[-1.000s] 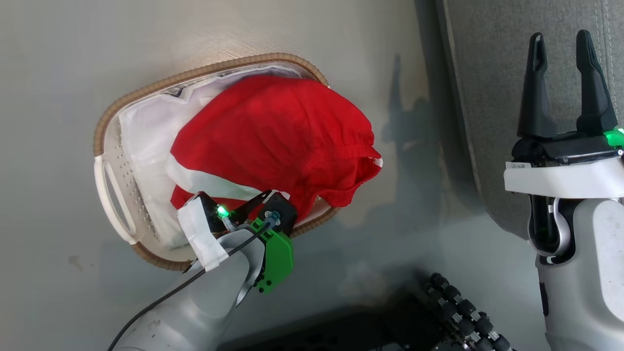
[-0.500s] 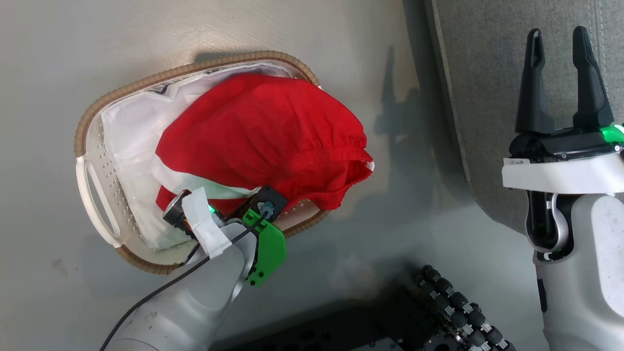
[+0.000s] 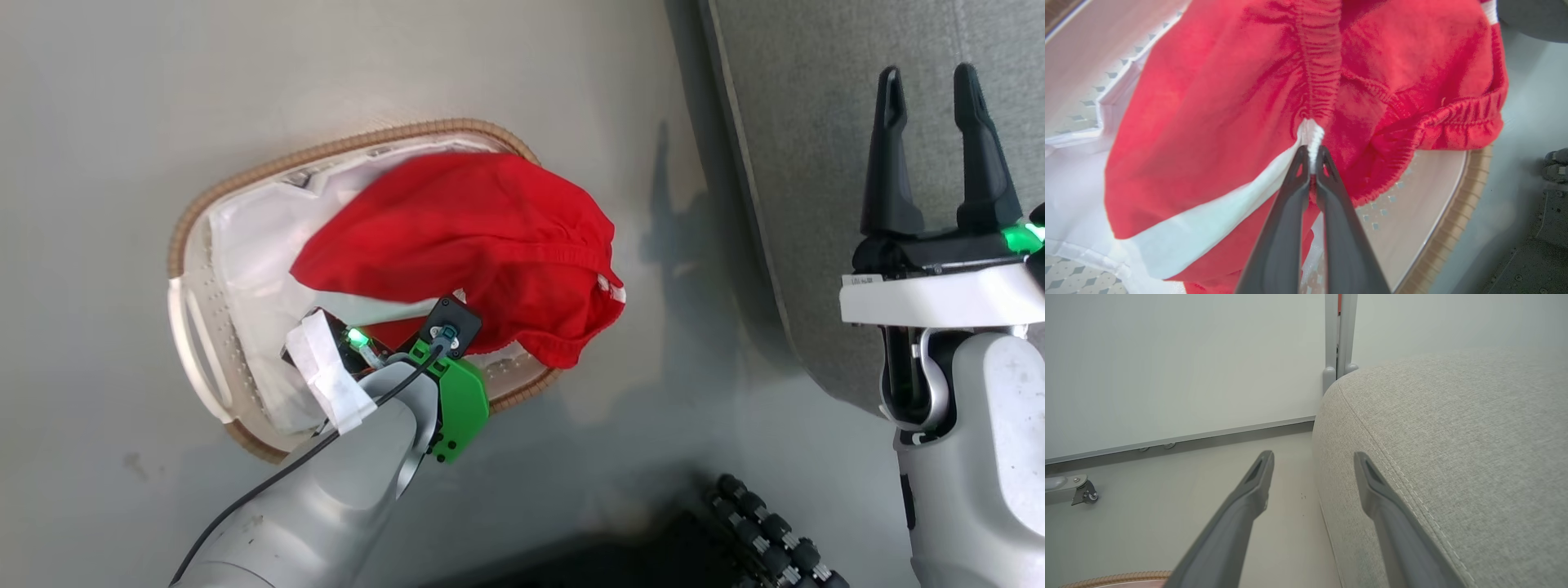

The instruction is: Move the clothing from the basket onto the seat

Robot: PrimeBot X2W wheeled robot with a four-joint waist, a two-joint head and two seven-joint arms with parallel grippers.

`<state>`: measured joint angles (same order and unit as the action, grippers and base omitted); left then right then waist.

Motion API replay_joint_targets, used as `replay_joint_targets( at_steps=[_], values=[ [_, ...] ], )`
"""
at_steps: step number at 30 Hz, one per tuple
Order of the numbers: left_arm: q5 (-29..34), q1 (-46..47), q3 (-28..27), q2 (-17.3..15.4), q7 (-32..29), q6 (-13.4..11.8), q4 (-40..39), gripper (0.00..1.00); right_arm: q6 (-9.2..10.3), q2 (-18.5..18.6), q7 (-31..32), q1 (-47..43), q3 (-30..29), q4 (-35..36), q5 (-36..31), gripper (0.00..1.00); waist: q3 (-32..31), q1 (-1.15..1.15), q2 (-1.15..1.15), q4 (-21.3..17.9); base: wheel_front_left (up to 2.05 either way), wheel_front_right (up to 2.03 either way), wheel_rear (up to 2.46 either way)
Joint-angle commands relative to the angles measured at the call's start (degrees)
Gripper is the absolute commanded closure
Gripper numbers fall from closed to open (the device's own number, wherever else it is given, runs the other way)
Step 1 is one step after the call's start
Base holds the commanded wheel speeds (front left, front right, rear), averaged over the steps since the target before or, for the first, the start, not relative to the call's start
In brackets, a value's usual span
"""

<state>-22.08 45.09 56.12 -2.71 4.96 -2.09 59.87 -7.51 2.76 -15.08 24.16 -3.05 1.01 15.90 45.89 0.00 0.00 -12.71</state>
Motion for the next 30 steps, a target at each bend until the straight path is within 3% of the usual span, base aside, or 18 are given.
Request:
replay_joint_targets(
  at_steps=[1,15,23,30],
  values=[
    [-1.0,0.3,0.0,-0.3,1.0,-0.2,-0.2,1.00,0.04,0.2,-0.1,-1.0,-0.5,-0.6,-0.6,0.00,-4.6,0.00,0.00,2.4,0.00,0.00,0.00],
    [-6.3,-3.1,0.4,-0.3,8.5,0.6,-3.9,1.00,0.05,0.3,-0.1,-10.0,-2.7,-6.2,-6.0,0.00,-26.3,0.00,0.00,9.9,0.00,0.00,0.00],
    [-6.7,-2.9,-0.5,-1.6,9.8,1.3,-5.7,1.00,0.05,0.3,-0.1,-15.8,-1.7,-9.2,-6.3,0.00,-36.8,0.00,0.00,11.4,0.00,0.00,0.00],
    [-8.1,0.4,-1.8,-3.9,8.8,3.5,-12.0,1.00,0.05,0.2,-0.1,-19.3,-0.6,-10.7,-6.0,0.00,-42.6,0.00,0.00,11.4,0.00,0.00,0.00]
  ],
)
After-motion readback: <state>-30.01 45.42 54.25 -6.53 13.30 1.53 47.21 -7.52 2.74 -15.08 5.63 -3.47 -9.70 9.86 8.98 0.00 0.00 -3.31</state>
